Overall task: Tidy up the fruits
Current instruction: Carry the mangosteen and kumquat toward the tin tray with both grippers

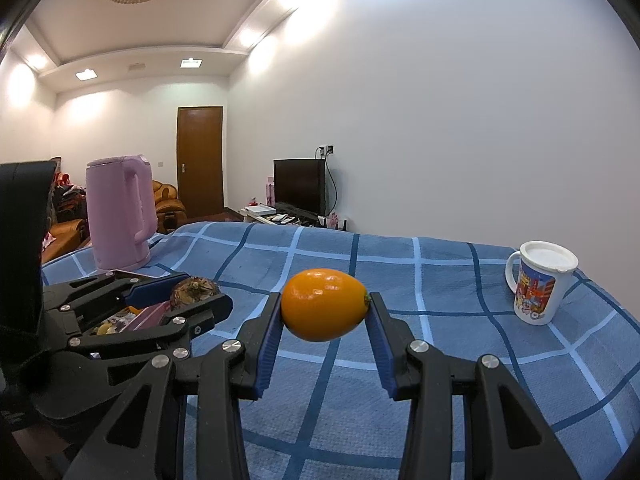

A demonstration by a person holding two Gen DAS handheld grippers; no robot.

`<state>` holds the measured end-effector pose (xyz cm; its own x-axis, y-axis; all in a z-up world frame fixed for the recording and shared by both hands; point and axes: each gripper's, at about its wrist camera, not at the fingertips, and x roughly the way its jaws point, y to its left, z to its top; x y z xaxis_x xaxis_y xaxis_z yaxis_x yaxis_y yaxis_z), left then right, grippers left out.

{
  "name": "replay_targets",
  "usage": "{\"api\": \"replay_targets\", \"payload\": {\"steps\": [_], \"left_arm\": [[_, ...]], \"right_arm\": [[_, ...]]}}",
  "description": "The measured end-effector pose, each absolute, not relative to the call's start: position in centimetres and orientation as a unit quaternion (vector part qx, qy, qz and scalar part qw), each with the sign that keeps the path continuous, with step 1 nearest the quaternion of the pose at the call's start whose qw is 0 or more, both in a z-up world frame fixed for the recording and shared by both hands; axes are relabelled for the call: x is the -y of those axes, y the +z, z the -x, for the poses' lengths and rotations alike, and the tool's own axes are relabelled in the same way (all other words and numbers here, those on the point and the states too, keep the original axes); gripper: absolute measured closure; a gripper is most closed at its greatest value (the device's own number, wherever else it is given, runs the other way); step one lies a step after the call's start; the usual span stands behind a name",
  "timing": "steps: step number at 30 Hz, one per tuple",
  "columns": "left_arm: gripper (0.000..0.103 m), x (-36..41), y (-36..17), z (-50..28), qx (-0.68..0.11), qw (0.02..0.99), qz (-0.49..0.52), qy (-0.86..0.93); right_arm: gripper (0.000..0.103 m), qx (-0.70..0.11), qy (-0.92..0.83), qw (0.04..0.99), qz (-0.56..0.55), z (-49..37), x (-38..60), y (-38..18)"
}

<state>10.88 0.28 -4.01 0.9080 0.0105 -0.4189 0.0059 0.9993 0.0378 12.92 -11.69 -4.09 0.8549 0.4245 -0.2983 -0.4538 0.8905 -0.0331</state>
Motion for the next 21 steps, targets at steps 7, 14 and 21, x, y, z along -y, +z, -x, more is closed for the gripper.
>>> {"api": "replay_targets", "payload": {"steps": [7, 14, 21], "left_arm": [[0.060, -1.0, -4.0, -9.7, -0.213, 0.977, -0.013, 0.003], [0.060, -1.9, -4.0, -8.8, -0.215, 0.977, -0.008, 0.007], [0.060, -3.1, -4.0, -8.1, -0.216, 0.976, -0.002, 0.014]], "right_arm": [[0.059, -0.147, 0.237, 0.959, 0.054, -12.4, 11.0, -4.2], [0.059, -0.150, 0.250, 0.955, 0.056, -11.8, 10.0, -4.3], [0.059, -0.150, 0.264, 0.951, 0.063, -11.1, 8.7, -4.3]]}}
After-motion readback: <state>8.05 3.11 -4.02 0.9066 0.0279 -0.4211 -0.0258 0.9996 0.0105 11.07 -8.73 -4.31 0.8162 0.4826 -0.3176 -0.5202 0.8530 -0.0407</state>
